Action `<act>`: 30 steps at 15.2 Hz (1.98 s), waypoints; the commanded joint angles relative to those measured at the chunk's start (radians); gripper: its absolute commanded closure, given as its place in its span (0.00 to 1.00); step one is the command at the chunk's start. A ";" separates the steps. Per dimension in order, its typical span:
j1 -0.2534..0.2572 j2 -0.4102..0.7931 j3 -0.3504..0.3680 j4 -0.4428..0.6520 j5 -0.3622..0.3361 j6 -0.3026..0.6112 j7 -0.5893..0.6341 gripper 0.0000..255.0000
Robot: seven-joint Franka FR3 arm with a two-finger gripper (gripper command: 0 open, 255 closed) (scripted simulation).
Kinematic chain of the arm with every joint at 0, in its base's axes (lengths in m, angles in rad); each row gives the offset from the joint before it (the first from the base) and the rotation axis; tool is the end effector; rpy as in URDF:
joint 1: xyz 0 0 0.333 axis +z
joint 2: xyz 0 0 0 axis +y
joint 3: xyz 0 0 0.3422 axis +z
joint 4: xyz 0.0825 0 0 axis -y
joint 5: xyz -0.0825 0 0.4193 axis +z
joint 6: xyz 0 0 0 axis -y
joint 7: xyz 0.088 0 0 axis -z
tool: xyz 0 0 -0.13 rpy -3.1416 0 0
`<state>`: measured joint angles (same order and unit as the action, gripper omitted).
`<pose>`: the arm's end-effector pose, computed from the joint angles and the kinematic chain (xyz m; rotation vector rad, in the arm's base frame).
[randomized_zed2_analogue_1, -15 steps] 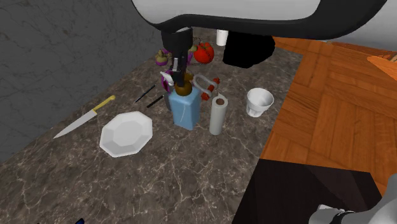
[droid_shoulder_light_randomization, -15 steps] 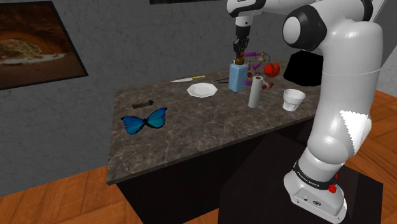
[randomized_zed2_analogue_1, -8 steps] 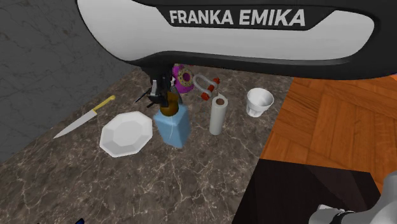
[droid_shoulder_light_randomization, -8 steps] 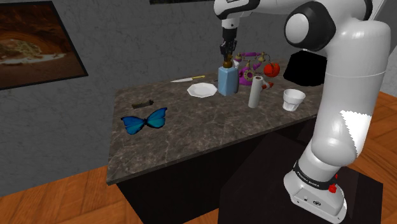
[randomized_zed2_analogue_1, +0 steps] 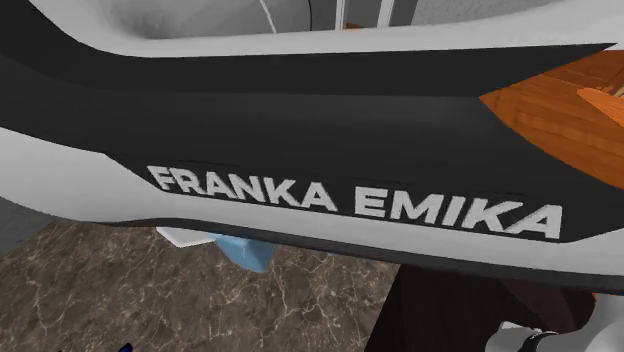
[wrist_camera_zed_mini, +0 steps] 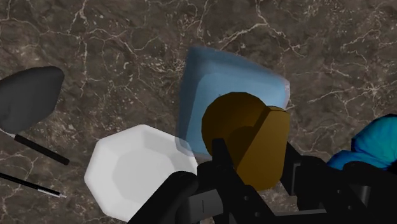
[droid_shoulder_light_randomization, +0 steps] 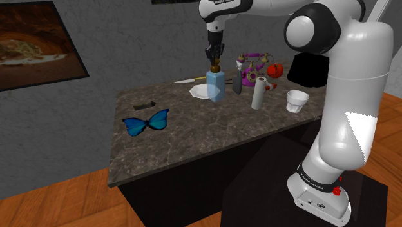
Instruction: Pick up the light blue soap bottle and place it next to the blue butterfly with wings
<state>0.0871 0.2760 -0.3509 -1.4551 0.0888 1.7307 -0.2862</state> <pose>0.6703 -0.1422 0.5339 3.1312 0.0344 0.0220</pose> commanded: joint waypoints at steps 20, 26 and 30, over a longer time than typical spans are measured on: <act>0.138 0.134 0.079 0.070 0.011 0.066 0.219 1.00; 0.141 0.139 0.081 -0.004 0.014 0.144 0.217 1.00; 0.142 0.141 0.082 -0.017 0.015 0.159 0.216 1.00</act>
<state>0.2287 0.4182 -0.2692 -1.4698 0.1033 1.8872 -0.0697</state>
